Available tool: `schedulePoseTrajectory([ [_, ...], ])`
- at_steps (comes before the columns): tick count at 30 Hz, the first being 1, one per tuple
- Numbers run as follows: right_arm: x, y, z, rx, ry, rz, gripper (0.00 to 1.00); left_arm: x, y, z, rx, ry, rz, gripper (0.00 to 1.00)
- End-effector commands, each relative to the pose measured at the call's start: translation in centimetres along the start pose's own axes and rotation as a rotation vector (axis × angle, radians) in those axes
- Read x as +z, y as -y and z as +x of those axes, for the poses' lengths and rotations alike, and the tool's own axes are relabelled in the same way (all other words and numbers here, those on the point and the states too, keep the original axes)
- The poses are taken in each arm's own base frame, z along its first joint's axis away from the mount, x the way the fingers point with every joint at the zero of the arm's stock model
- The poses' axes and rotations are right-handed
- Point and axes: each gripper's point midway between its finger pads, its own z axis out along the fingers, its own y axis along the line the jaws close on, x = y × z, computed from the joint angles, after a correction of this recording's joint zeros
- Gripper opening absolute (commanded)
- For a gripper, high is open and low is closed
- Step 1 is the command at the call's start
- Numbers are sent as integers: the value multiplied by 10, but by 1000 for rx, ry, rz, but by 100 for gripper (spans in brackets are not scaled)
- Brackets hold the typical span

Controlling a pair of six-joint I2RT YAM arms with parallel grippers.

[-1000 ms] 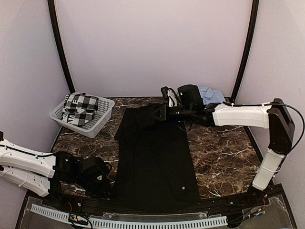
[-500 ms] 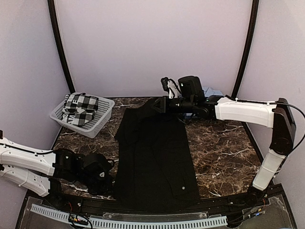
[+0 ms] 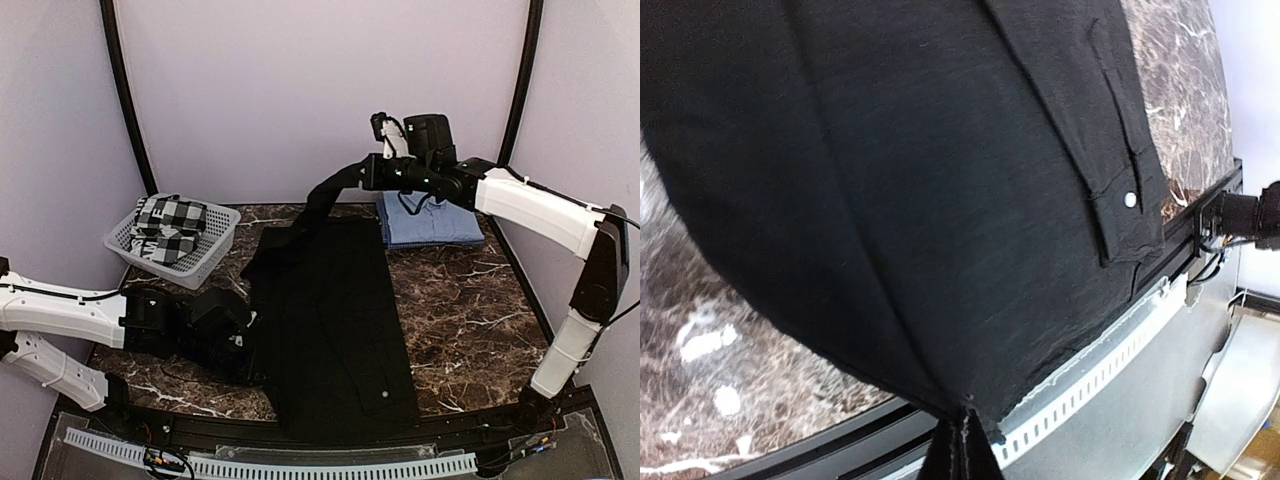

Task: Fold and stack the long sleeve shirts
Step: Fold the 1/3-folded shirt at the center of the board.

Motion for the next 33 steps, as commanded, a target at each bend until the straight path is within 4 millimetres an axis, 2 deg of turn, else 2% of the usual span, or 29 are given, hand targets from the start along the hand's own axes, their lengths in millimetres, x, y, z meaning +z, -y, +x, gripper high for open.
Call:
schedulePoseTrajectory([
  [1,-31,30,-39,-44,86,89,0,3,37,-8,160,-20,78,0],
  [7,-48,58,-62,-73,142,150,0,22,81,-8,292,-109,167,0],
  [11,-53,61,-78,-93,175,139,0,36,91,-2,337,-177,192,0],
  [17,-54,62,-83,-99,177,141,0,48,91,10,358,-255,208,0],
  [23,-69,65,-89,-108,203,176,0,49,97,16,366,-293,251,0],
  [33,-78,64,-84,-101,190,165,0,61,99,26,372,-346,275,0],
])
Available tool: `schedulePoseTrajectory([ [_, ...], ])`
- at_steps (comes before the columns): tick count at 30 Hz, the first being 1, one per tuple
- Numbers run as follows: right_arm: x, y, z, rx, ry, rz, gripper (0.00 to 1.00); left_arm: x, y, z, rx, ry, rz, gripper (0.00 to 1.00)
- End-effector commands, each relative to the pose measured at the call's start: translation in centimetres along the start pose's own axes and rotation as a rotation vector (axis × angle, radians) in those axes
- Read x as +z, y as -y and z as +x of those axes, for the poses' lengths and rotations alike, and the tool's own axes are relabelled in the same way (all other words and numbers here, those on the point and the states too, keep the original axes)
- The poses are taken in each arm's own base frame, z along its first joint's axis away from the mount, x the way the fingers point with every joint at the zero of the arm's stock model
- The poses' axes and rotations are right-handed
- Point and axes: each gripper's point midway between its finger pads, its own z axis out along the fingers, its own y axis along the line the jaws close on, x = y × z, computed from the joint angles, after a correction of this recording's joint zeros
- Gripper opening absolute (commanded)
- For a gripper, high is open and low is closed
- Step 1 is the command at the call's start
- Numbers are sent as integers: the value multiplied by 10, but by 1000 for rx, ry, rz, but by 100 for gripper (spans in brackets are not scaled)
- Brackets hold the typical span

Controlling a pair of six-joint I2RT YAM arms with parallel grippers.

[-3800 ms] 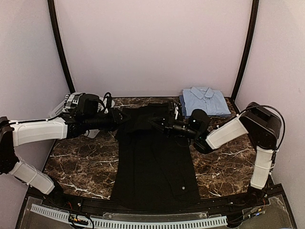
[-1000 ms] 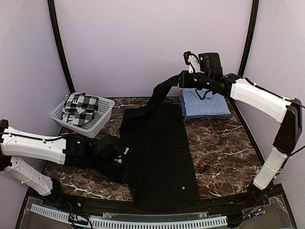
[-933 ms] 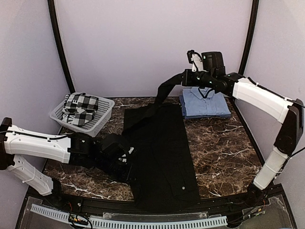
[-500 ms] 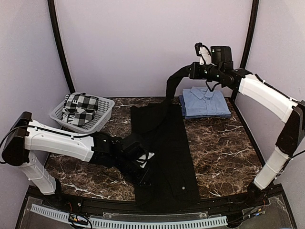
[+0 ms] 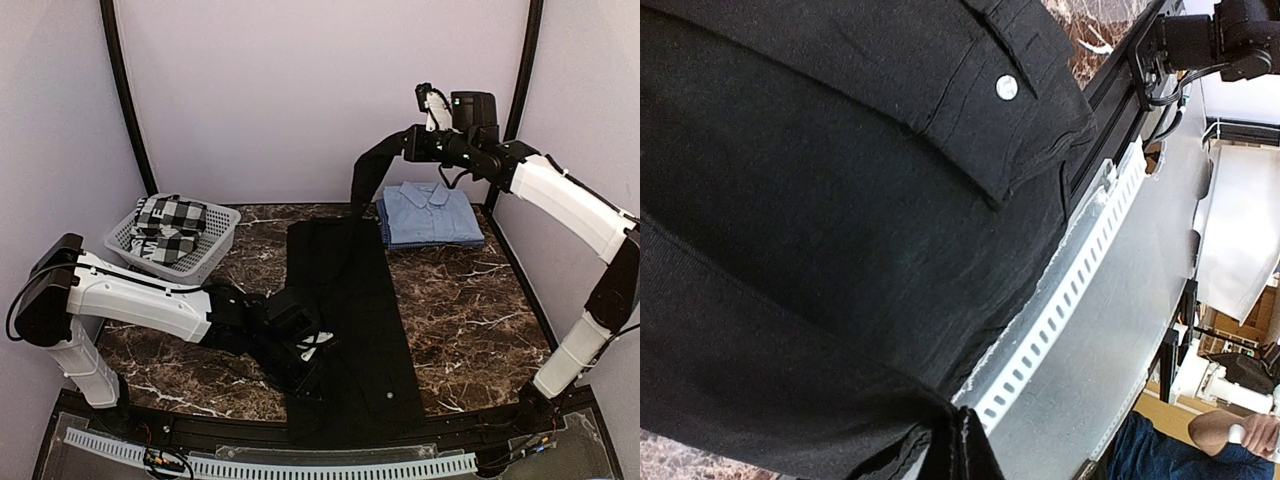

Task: Fold and stack the long sleeve shirts
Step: Fold the 1/3-folded shirt at the center of the board.

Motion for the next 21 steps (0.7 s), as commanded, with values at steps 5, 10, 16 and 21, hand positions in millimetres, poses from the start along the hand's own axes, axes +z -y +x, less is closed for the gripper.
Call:
schedulePoseTrajectory([
  [5,-36,-13,-35,9,100,-58,0,2,14,-1,44,-8,52,0],
  [10,-48,-21,-42,11,107,-92,0,4,16,-2,48,-6,72,0],
  [16,-60,-18,-40,10,117,-74,0,9,15,3,52,-29,91,0],
  [21,-61,-14,-33,2,102,-55,0,13,16,7,59,-58,107,0],
])
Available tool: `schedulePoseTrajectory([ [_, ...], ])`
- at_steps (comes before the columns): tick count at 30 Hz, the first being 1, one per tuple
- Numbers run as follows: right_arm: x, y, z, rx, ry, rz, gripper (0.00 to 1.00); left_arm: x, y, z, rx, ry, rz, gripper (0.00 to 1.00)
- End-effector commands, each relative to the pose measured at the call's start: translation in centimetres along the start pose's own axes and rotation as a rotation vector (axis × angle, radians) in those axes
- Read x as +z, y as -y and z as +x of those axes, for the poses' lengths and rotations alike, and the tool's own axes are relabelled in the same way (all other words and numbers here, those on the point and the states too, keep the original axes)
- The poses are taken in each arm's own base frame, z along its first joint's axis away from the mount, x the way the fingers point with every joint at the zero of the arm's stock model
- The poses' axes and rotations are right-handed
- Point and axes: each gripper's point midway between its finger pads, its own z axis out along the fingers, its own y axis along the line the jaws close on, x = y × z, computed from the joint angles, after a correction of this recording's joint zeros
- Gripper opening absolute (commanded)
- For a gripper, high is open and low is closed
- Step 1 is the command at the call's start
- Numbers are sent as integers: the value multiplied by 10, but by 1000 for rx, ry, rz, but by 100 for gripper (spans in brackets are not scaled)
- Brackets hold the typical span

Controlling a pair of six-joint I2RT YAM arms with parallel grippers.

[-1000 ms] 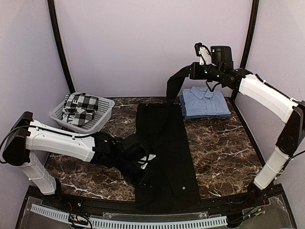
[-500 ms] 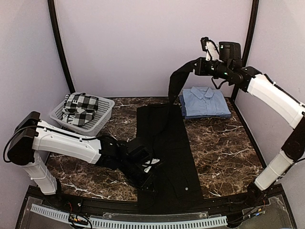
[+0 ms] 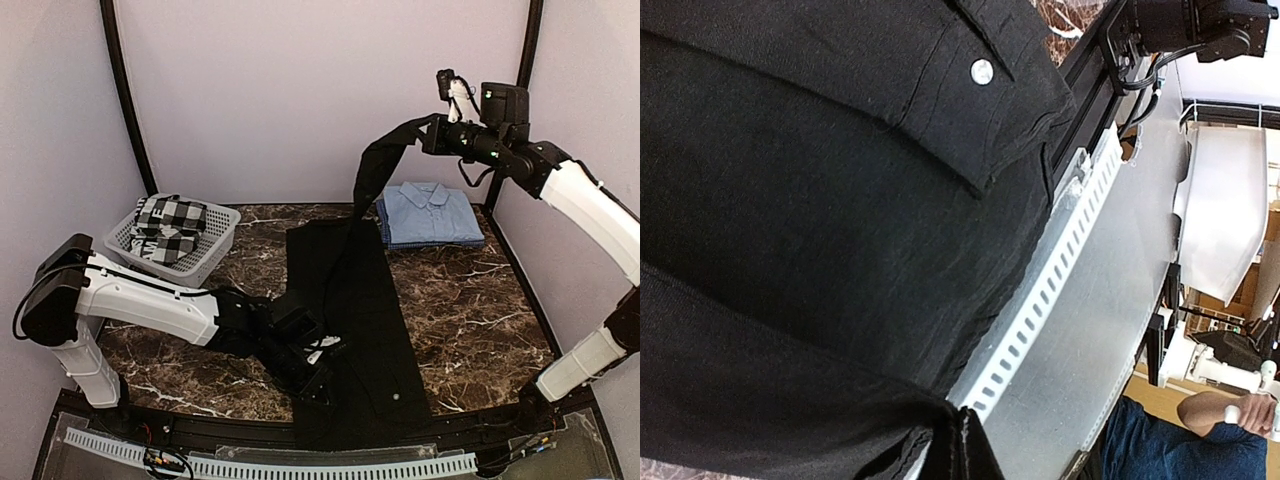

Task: Fold and stack the long sleeve shirts
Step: Fold the 1/3-folded shirt at the center of the board, then fold the sleeve of the rectangle-folded shirt.

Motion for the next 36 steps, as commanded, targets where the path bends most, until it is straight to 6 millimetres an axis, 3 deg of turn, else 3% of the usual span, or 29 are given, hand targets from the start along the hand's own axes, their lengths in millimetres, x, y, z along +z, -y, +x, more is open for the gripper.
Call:
schedulePoseTrajectory([
  [1,-5,4,-2,-6,17,20,0,5,6,7,31,-41,42,0],
  [4,-1,8,3,-12,1,35,0,8,3,10,36,-59,37,6],
  [8,2,9,11,-7,-19,33,0,1,8,3,55,-22,29,30],
  [11,1,7,15,-1,-27,20,0,-19,20,-13,82,60,29,48],
  [13,-1,5,16,2,-31,9,0,-37,25,-29,90,141,29,53],
  [18,-8,-6,27,12,-51,-56,0,-94,20,-76,70,386,2,54],
  [21,-16,-14,32,13,-53,-105,0,-137,-5,-108,-5,549,-59,52],
  [25,-31,-22,31,4,-49,-142,0,-172,-46,-136,-106,676,-143,50],
  [30,-49,-24,25,-13,-29,-138,0,-186,-74,-165,-154,743,-148,45],
  [33,-49,-25,26,-18,-37,-139,0,-187,-80,-184,-151,766,-142,42],
  [36,-45,-26,32,-9,-51,-152,0,-181,-99,-203,-174,782,-150,39],
])
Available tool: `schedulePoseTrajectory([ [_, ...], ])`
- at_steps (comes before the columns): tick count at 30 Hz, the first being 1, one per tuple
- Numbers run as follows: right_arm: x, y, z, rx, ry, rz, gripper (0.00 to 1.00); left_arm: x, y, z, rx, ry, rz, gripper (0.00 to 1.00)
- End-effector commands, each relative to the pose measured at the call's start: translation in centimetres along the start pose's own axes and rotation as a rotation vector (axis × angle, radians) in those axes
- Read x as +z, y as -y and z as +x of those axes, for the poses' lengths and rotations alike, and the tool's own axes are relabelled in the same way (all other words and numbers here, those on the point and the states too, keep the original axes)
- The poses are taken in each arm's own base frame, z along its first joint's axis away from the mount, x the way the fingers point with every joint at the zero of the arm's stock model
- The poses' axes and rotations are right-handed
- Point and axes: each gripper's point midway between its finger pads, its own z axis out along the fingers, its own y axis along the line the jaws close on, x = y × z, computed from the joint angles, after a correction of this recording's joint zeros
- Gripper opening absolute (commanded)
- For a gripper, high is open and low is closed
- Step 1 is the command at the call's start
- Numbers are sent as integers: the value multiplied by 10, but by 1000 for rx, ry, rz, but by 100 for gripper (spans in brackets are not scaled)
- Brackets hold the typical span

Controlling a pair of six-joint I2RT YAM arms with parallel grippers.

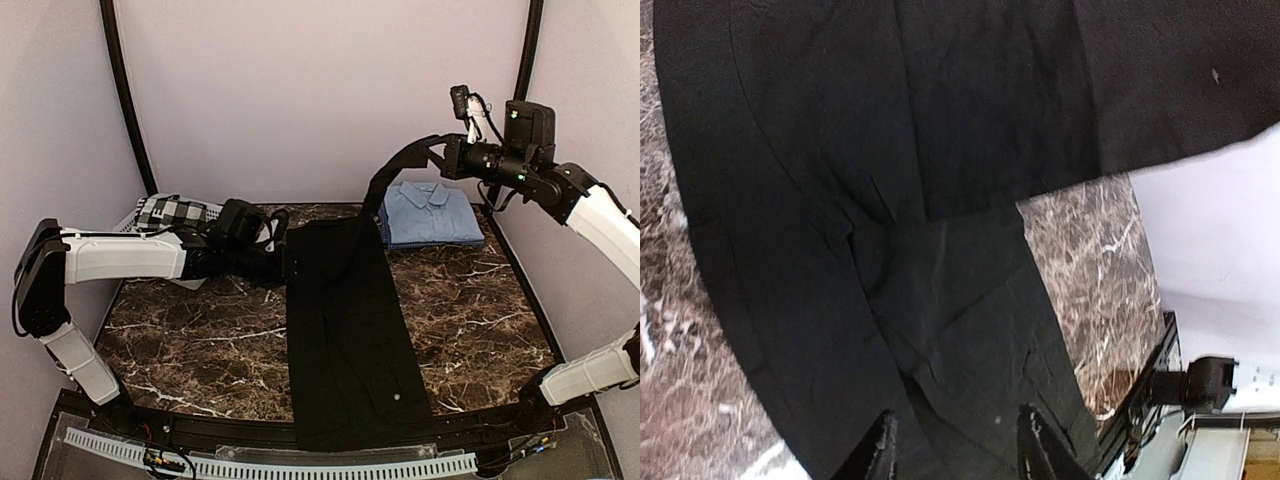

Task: Fold and stack the long sleeve shirts
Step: Fold the sleeve of the rectangle-folded shirt.

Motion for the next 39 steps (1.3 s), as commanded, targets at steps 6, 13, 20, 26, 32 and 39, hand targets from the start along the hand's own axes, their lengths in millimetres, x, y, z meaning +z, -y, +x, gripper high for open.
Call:
schedulePoseTrajectory([
  [6,12,-15,22,26,-49,-94,0,46,-18,-68,-51,157,61,32],
  [13,22,-44,66,37,-155,-172,0,86,-56,-95,-113,190,59,30],
  [20,30,-77,107,46,-267,-245,0,106,-101,-110,-221,211,58,29],
  [26,37,-103,137,53,-354,-297,0,128,-130,-113,-273,184,39,29],
  [32,41,-117,155,72,-403,-323,0,139,-156,-112,-333,174,9,28],
  [39,44,-134,173,64,-465,-357,0,147,-180,-127,-350,178,-45,29],
])
